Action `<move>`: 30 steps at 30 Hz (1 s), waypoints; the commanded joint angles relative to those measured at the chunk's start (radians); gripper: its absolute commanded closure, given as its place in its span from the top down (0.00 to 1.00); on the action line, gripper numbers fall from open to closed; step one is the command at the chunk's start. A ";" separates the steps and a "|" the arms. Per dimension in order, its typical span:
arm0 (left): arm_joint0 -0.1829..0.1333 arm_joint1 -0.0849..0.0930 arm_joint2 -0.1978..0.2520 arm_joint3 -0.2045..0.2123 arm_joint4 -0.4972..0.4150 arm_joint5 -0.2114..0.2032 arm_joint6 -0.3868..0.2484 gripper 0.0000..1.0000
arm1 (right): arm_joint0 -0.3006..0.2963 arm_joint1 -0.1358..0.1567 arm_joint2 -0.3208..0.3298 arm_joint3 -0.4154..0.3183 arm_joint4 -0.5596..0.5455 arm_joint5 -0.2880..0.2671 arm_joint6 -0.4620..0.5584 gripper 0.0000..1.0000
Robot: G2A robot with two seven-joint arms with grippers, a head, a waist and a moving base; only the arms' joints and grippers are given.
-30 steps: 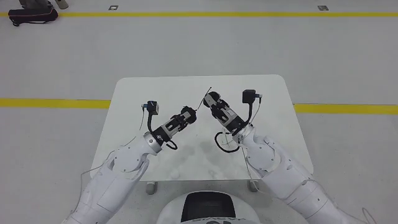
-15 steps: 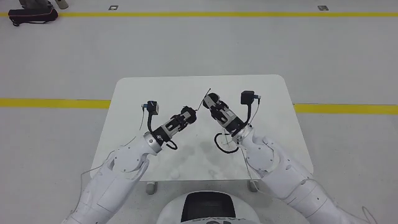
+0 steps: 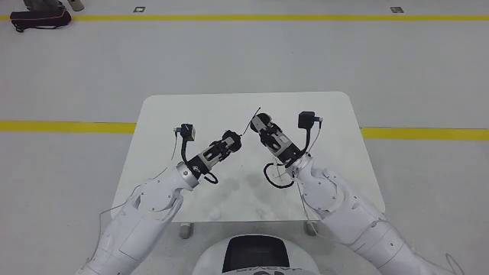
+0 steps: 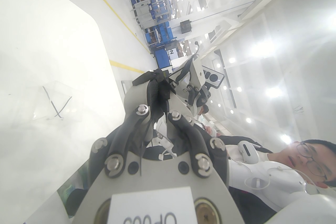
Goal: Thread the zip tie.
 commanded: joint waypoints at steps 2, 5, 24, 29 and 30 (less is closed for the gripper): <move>0.000 0.000 0.000 0.000 0.000 0.000 0.000 0.00 | 0.001 0.002 -0.002 0.001 0.004 0.000 0.000 0.00; 0.000 0.000 0.000 0.000 0.000 0.000 0.000 0.00 | -0.001 0.005 -0.001 -0.009 0.018 0.000 0.001 0.00; 0.030 0.015 -0.047 -0.090 0.031 0.122 -0.037 0.00 | -0.049 0.031 0.049 -0.069 -0.049 0.000 0.000 0.00; 0.073 0.028 -0.083 -0.167 0.029 0.165 -0.093 0.00 | -0.070 0.060 0.063 -0.108 -0.064 0.000 -0.010 0.00; 0.079 0.030 -0.087 -0.179 0.025 0.173 -0.100 0.00 | -0.071 0.065 0.062 -0.114 -0.066 0.000 -0.011 0.00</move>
